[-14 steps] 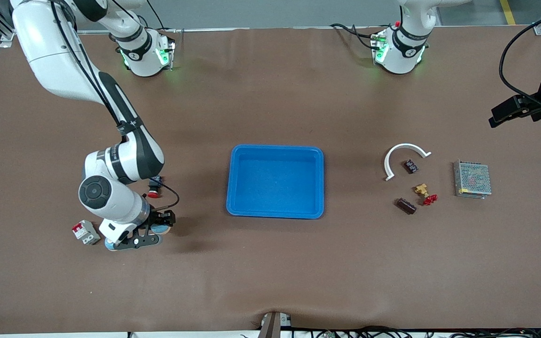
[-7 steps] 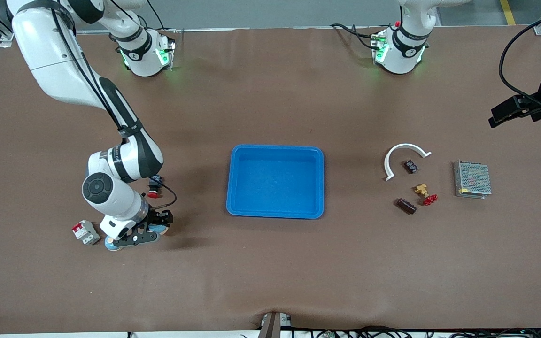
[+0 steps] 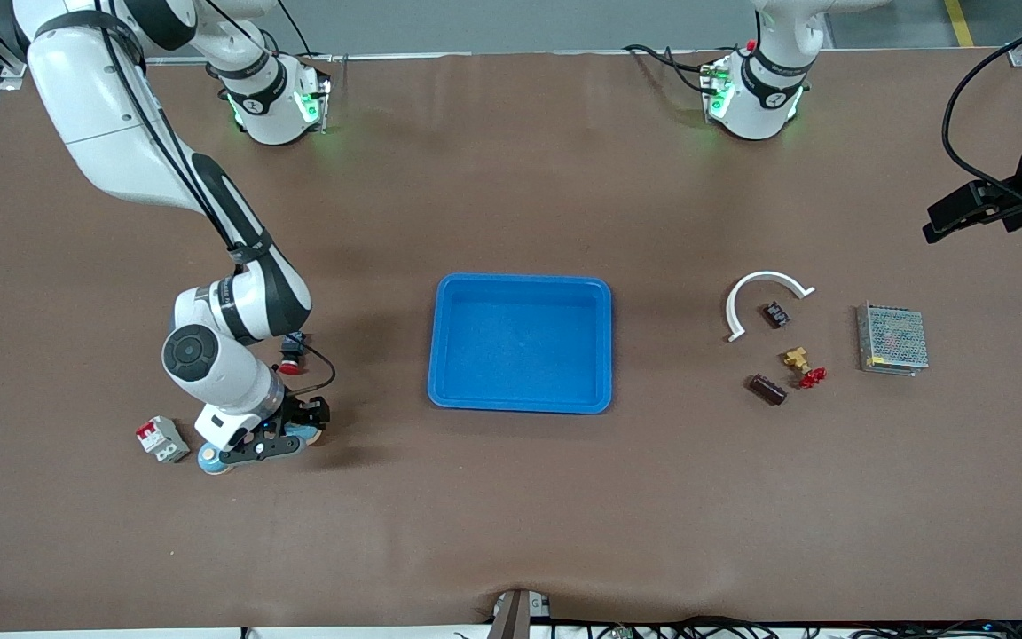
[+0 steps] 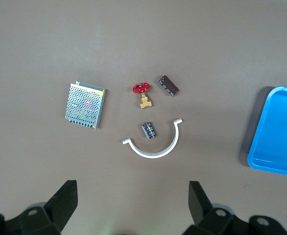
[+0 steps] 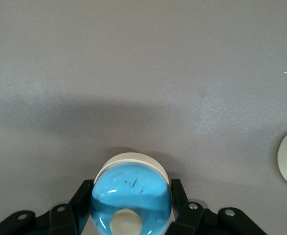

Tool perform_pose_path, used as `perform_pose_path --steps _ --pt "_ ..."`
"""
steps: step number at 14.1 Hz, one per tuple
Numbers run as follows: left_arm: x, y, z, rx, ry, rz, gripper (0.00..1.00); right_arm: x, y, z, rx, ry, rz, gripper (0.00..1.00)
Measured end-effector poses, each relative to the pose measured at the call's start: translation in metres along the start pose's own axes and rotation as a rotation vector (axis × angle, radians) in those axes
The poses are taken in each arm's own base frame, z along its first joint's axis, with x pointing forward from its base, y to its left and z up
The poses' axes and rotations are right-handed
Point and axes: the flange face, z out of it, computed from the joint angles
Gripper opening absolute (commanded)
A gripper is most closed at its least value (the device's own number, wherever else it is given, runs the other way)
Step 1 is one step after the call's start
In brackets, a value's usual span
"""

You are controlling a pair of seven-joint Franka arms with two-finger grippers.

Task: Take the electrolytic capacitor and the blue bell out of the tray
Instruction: 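Lower the bell onto the table and open the right gripper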

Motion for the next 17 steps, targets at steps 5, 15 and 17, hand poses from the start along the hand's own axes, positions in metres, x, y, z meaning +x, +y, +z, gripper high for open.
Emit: perform_pose_path --steps 5,15,17 --pt "-0.012 0.008 0.000 -0.002 0.042 0.015 1.00 -0.002 0.000 0.008 0.003 -0.003 0.000 0.44" --pt "-0.015 0.007 0.000 -0.001 0.045 0.015 1.00 -0.003 0.000 0.012 0.004 -0.001 -0.009 0.75" --pt "-0.015 0.008 0.000 -0.001 0.045 0.015 1.00 -0.003 0.003 0.012 0.004 -0.001 -0.005 1.00"
